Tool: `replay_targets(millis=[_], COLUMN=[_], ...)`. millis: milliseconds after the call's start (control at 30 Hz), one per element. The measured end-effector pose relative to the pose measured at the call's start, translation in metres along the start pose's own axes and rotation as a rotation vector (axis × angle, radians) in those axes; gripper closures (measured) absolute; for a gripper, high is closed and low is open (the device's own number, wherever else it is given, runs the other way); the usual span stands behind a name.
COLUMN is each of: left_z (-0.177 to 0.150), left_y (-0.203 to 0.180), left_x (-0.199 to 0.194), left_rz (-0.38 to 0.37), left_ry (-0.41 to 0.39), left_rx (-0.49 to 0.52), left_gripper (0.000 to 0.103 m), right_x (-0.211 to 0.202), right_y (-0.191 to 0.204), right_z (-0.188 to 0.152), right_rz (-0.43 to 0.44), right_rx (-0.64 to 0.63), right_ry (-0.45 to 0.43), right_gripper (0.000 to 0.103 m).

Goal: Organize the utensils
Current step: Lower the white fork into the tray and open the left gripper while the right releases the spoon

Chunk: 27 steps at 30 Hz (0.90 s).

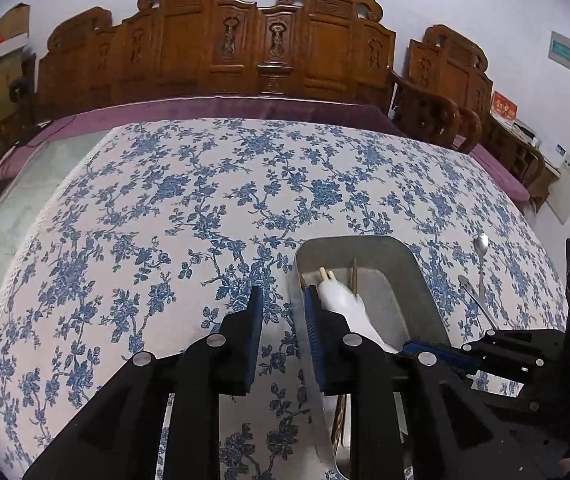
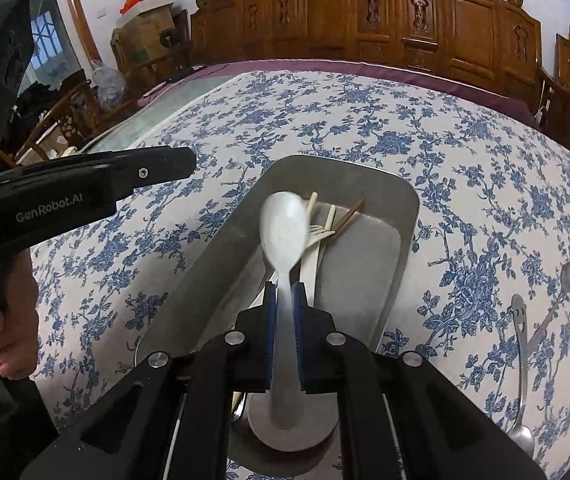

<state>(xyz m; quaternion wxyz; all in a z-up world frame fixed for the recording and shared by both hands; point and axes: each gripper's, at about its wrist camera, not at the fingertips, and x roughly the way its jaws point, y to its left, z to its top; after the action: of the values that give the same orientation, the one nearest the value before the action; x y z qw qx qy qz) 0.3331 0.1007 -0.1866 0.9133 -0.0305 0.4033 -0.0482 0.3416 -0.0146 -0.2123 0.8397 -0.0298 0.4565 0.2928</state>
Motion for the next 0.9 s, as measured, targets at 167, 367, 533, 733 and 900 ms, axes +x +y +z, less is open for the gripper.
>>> replay_targets(millis=[167, 367, 533, 733, 900], left_z=[0.0, -0.001, -0.001, -0.004, -0.008], left_y=[-0.001, -0.007, -0.014, -0.025, -0.038], left_x=[0.0, -0.002, -0.003, -0.002, -0.003], left_rz=[0.001, -0.006, -0.014, -0.032, -0.048], left_ry=[0.001, 0.001, -0.001, 0.002, 0.001], left_rx=[0.002, 0.016, 0.033, 0.047, 0.069], left_gripper=[0.083, 0.083, 0.083, 0.083, 0.073], right_x=[-0.003, -0.02, -0.04, -0.069, -0.083], right_y=[-0.001, -0.002, -0.012, -0.038, -0.073], right_z=[0.0, 0.003, 0.002, -0.005, -0.017], right_rz=[0.015, 0.035, 0.02, -0.043, -0.124], right_rx=[0.001, -0.003, -0.008, -0.019, -0.004], right_ry=[-0.009, -0.046, -0.067, -0.092, -0.087], right_gripper=[0.091, 0.091, 0.091, 0.091, 0.091])
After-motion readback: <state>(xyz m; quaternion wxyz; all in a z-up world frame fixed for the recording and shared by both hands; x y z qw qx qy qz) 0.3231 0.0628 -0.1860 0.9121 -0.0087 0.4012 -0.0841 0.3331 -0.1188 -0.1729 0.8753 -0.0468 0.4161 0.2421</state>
